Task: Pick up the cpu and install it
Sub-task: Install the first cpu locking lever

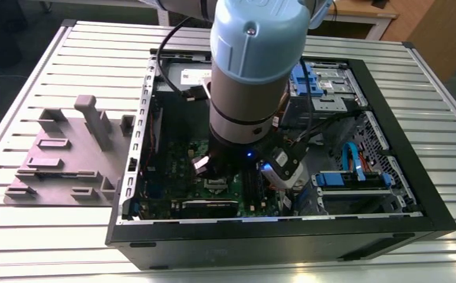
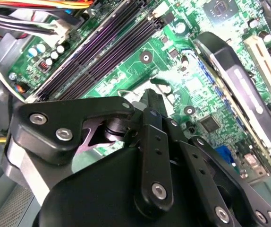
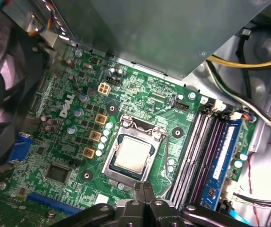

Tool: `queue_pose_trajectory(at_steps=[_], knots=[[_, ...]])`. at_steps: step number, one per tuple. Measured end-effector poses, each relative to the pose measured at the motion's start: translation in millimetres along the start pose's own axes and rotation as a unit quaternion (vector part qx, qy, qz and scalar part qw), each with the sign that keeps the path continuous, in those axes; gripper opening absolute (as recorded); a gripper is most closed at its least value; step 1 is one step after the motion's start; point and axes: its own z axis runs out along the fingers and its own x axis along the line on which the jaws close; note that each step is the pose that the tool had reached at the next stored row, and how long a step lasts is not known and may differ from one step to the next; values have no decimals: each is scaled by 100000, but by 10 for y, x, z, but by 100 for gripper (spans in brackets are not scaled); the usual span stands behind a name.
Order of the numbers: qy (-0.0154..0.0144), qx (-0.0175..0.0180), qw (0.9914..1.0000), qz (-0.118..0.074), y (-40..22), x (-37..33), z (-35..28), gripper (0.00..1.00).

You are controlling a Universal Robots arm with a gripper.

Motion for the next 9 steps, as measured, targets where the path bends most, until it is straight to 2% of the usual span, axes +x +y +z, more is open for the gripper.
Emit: queue_pose_trajectory(at_steps=[6,9], knots=[[-98,-268,100000,-2,19,-8,-128,10],[-126,-330,99999,0,32,-14,-162,10]])
